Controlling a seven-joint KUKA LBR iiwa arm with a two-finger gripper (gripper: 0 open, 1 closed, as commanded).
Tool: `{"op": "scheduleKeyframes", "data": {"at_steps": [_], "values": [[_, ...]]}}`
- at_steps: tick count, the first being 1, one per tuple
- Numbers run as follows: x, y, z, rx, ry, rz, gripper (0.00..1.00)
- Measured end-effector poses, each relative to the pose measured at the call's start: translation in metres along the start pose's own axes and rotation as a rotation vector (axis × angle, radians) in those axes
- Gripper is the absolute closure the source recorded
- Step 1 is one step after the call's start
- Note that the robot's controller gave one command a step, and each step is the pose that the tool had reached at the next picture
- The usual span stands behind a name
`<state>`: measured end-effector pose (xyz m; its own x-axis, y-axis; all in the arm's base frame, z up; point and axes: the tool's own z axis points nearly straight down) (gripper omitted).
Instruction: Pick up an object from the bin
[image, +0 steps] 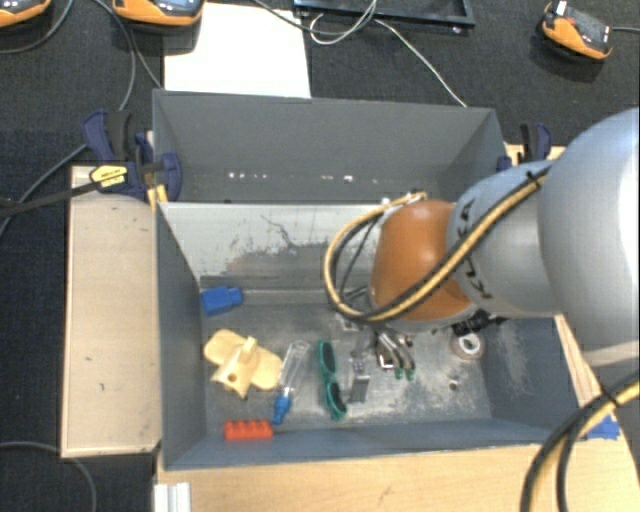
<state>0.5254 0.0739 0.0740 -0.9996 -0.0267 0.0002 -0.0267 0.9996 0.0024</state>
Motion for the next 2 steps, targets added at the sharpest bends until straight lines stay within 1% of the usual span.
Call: {"op": "scheduleKeyframes", "data": {"at_steps": [1,2], "values": [[-0.009,0.031,0.000,0.001,-0.004,-0.084,0.00],[0.002,0.066,0.004,0.000,-0.001,-0.040,1.00]]}}
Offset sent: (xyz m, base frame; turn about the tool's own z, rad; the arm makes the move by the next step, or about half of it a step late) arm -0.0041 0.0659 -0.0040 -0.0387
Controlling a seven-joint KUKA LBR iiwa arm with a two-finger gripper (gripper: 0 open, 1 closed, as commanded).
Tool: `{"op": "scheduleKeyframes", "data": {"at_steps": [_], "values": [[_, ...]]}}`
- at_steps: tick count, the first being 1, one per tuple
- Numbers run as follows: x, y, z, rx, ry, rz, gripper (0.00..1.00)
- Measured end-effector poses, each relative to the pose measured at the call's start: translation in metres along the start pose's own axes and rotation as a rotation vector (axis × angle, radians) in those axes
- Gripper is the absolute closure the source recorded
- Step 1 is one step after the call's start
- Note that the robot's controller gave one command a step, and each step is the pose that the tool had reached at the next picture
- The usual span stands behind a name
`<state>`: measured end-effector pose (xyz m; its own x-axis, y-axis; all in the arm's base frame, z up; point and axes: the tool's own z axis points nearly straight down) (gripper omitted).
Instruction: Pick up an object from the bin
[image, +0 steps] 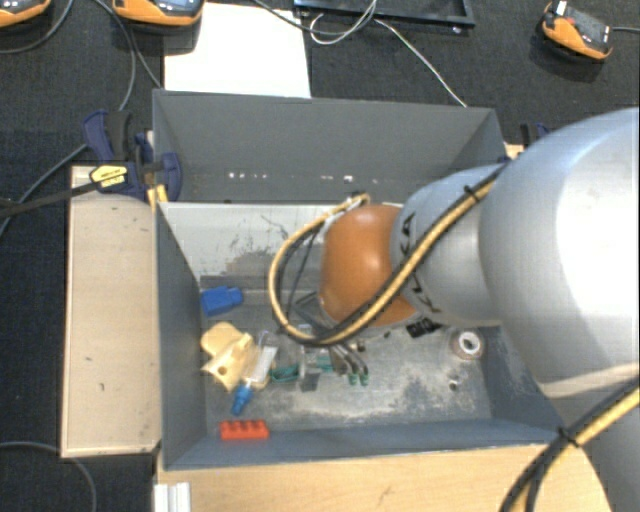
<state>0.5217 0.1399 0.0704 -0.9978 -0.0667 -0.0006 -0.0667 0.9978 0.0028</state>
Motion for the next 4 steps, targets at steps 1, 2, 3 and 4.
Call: {"op": "scheduleKeyframes", "data": {"at_steps": [1,2,3,4], "values": [[0.000,0.000,0.000,0.000,0.000,-0.002,1.00],[-0.009,0.007,-0.091,0.000,0.002,0.017,1.00],[-0.021,0.014,-0.087,-0.001,-0.004,0.004,1.00],[-0.018,0.012,-0.173,0.000,0.002,-0.001,1.00]]}}
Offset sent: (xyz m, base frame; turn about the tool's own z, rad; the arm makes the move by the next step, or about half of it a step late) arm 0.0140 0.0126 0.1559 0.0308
